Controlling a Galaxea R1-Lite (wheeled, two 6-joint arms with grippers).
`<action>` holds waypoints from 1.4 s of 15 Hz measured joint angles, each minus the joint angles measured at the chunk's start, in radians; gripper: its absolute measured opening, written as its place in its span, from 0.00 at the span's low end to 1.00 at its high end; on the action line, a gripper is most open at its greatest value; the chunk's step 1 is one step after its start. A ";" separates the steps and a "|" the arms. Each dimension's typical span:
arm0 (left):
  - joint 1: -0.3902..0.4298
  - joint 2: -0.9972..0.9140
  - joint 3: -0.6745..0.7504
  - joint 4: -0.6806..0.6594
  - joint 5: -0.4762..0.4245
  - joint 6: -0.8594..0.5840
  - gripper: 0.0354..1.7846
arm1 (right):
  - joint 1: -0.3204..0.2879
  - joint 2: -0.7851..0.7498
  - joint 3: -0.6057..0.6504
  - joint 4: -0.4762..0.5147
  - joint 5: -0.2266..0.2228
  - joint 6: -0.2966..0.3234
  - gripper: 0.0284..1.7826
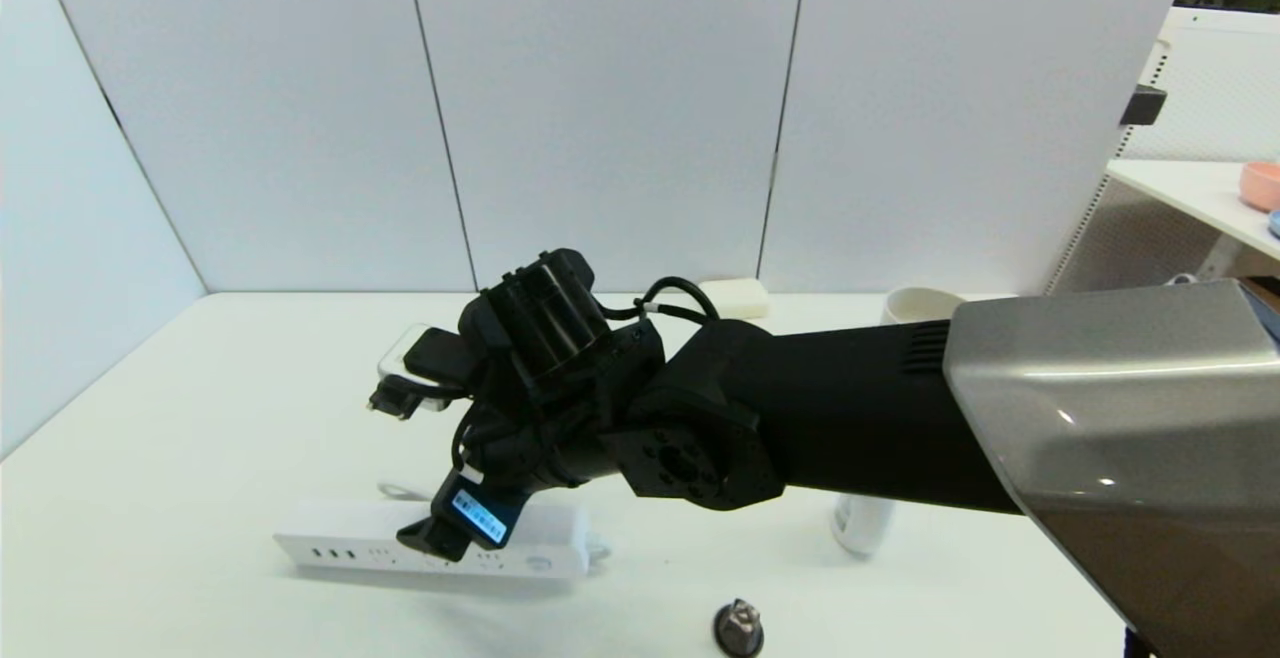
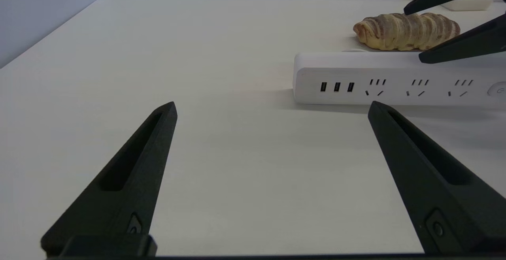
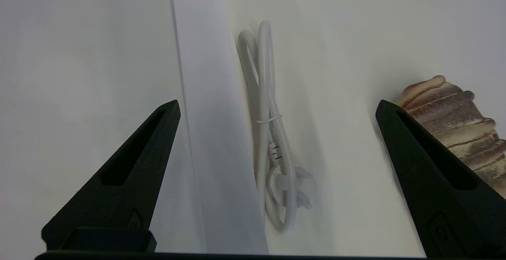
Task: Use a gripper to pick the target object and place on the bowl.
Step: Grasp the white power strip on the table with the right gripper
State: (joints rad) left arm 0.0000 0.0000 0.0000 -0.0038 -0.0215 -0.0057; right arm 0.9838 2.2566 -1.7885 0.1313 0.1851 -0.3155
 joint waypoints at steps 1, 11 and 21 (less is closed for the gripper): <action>0.000 0.000 0.000 0.000 0.000 0.000 0.96 | 0.004 0.002 -0.001 0.001 0.000 0.000 0.96; 0.000 0.000 0.000 0.000 0.000 0.000 0.96 | 0.028 0.058 -0.017 0.019 -0.002 0.000 0.96; 0.000 0.000 0.000 0.000 0.000 0.000 0.96 | 0.024 0.139 -0.078 0.018 -0.004 -0.015 0.96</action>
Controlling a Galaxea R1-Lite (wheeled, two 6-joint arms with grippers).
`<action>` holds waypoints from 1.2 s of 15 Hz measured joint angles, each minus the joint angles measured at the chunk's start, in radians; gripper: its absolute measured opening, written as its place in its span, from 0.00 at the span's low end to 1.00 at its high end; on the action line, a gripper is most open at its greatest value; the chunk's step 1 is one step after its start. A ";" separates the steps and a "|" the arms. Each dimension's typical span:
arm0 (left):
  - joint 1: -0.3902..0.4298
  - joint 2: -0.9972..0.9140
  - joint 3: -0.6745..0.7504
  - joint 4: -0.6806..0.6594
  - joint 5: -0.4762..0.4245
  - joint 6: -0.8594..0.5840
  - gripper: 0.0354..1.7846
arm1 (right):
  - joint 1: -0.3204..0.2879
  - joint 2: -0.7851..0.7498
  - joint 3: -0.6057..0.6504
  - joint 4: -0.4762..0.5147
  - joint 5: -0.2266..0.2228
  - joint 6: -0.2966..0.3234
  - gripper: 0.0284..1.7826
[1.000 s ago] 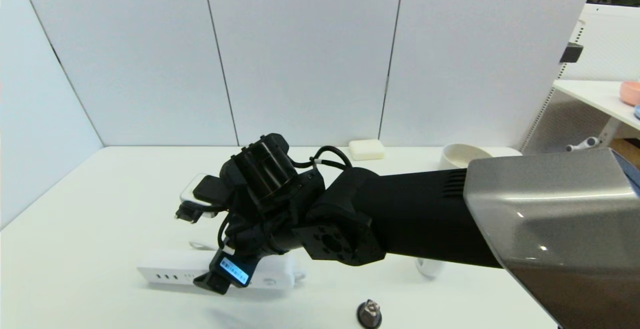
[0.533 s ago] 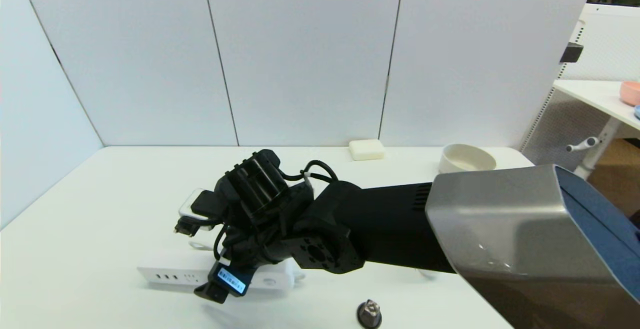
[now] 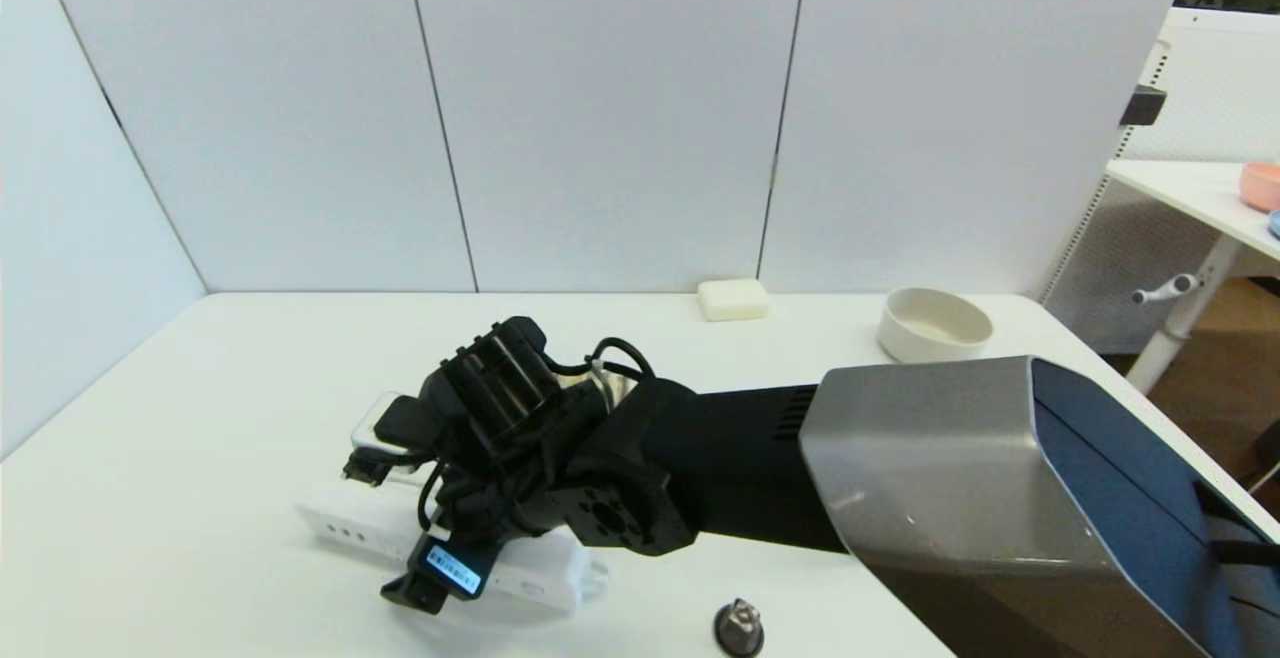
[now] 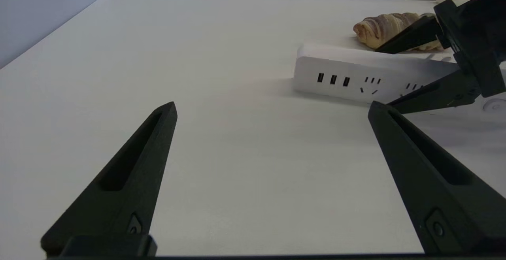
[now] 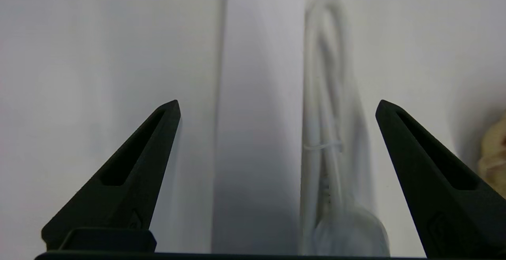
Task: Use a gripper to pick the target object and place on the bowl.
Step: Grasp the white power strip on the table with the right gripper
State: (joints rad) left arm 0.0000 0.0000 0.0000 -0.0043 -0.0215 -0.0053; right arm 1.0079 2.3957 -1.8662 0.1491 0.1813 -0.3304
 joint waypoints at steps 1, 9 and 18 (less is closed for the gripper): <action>0.000 0.000 0.000 0.000 0.000 0.000 0.96 | -0.001 0.000 0.000 0.000 0.000 -0.002 0.96; 0.000 0.000 0.000 0.000 0.000 0.000 0.96 | -0.024 -0.040 -0.071 0.222 -0.001 -0.060 0.96; 0.000 0.000 0.000 0.000 0.000 0.000 0.96 | -0.029 -0.038 -0.083 0.224 -0.002 -0.107 0.96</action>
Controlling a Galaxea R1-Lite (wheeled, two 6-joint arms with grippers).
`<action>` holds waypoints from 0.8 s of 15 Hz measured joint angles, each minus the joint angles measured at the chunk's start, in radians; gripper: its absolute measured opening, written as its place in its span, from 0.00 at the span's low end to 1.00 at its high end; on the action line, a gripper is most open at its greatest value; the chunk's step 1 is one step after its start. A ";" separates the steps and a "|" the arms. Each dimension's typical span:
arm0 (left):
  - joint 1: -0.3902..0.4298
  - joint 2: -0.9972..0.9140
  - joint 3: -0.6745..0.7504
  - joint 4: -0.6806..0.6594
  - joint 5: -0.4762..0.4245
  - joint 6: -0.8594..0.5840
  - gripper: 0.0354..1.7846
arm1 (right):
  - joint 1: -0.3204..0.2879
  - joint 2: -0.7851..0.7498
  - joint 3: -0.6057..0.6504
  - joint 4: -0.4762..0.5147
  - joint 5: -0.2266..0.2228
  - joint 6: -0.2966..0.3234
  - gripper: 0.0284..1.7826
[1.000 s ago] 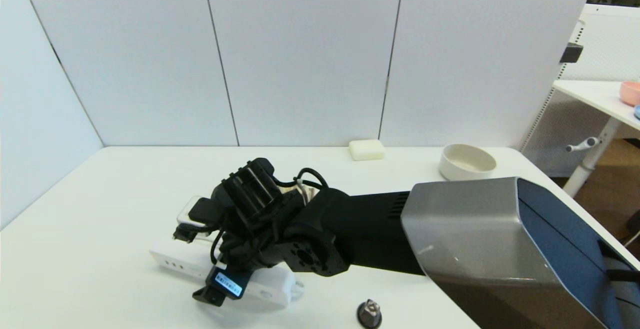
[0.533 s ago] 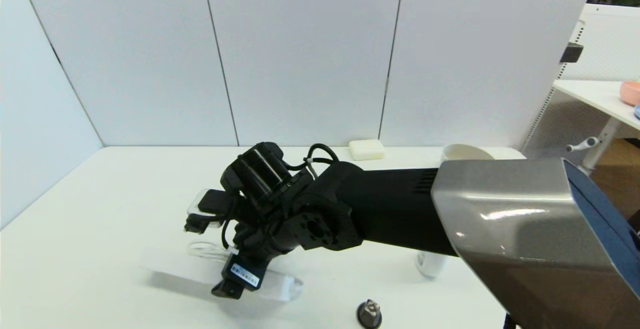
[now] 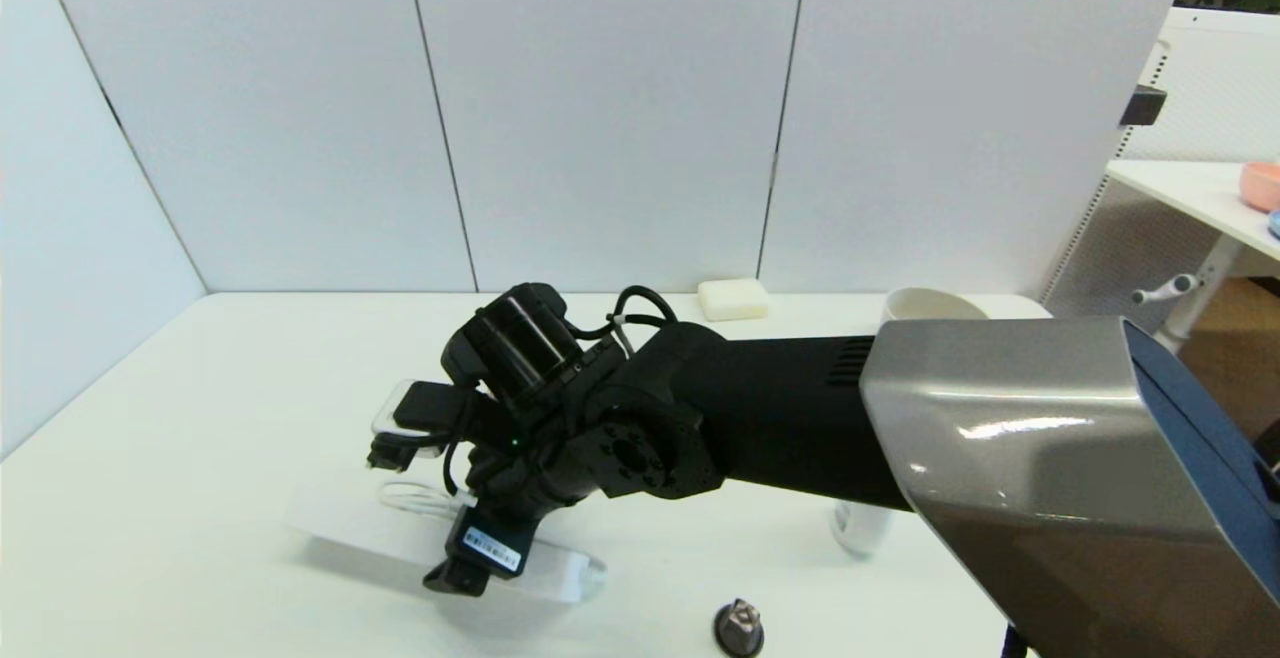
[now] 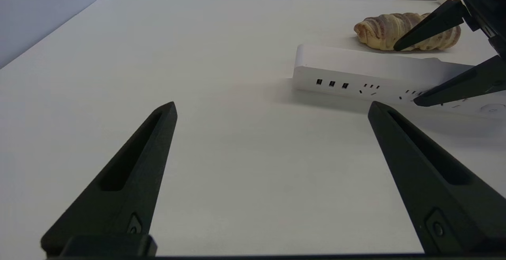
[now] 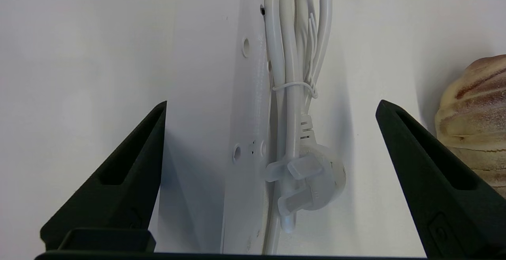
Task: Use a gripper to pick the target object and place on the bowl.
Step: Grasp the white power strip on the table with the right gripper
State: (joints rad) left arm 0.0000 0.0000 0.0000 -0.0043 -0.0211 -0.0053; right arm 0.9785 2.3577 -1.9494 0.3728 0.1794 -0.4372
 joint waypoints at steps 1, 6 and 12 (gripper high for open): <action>0.000 0.000 0.000 0.000 0.000 0.000 0.96 | 0.000 0.000 0.000 0.000 0.000 -0.011 0.96; 0.000 0.000 0.000 0.000 0.000 0.000 0.96 | 0.000 0.008 0.001 0.032 0.001 -0.032 0.96; 0.000 0.000 0.000 0.000 0.000 0.000 0.96 | 0.000 -0.011 0.000 0.069 0.003 -0.048 0.96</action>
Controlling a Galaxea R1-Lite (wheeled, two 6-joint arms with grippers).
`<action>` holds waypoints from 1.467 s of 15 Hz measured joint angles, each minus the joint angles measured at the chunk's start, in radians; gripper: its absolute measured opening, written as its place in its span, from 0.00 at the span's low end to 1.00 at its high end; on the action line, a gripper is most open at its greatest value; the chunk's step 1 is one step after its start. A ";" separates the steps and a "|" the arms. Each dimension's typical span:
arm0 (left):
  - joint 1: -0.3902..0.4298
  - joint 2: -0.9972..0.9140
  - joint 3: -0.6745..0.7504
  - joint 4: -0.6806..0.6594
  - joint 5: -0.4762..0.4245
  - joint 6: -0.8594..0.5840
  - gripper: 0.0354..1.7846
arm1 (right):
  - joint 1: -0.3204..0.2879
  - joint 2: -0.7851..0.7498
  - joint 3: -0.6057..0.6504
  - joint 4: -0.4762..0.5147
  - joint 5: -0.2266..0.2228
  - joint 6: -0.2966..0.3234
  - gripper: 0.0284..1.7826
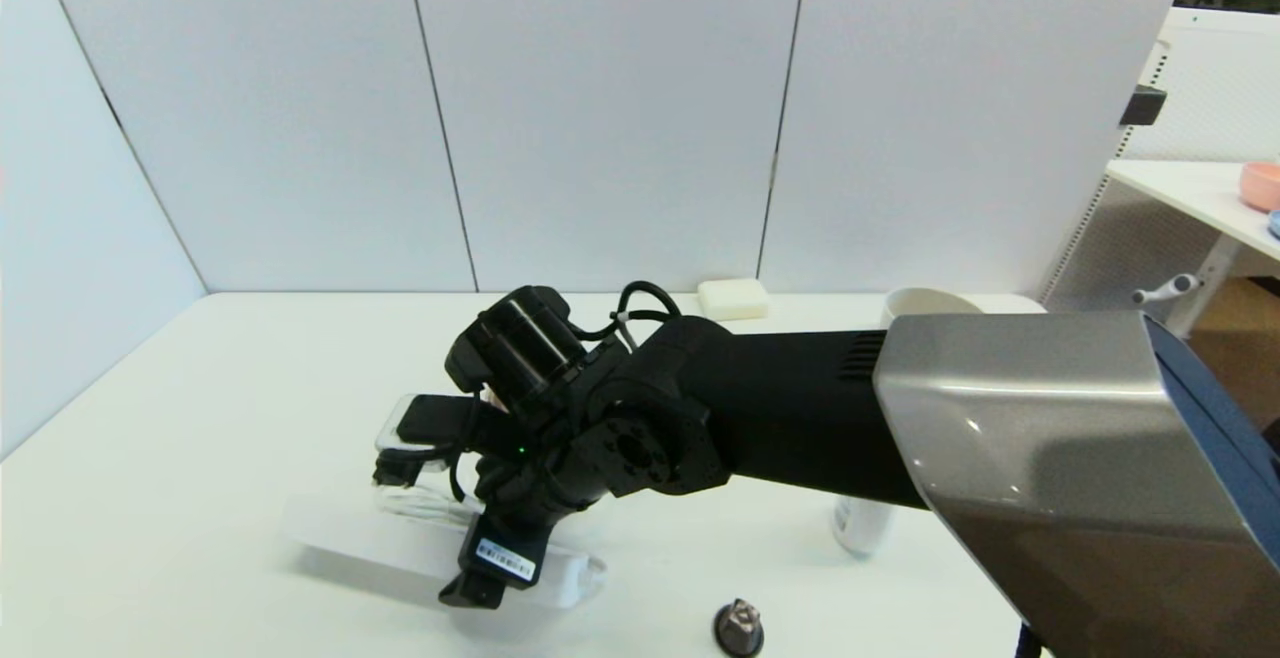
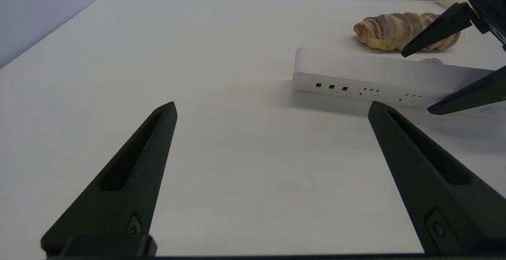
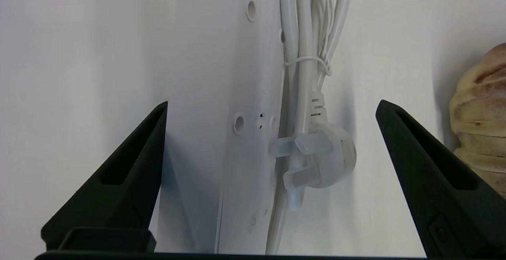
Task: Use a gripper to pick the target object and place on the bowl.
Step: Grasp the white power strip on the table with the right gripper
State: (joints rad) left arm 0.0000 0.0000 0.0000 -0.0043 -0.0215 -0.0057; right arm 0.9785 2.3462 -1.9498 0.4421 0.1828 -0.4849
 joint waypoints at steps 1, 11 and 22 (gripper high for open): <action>0.000 0.000 0.000 0.000 0.000 0.000 0.96 | 0.000 0.000 0.000 0.005 0.000 -0.001 0.96; 0.000 0.000 0.000 0.000 0.000 0.000 0.96 | 0.010 0.016 0.000 0.033 -0.003 -0.024 0.96; 0.000 0.000 0.000 0.000 0.000 0.000 0.96 | 0.008 0.019 0.000 0.034 -0.001 -0.028 0.96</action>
State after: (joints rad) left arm 0.0000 0.0000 0.0000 -0.0043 -0.0215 -0.0053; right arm 0.9862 2.3649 -1.9498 0.4757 0.1813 -0.5132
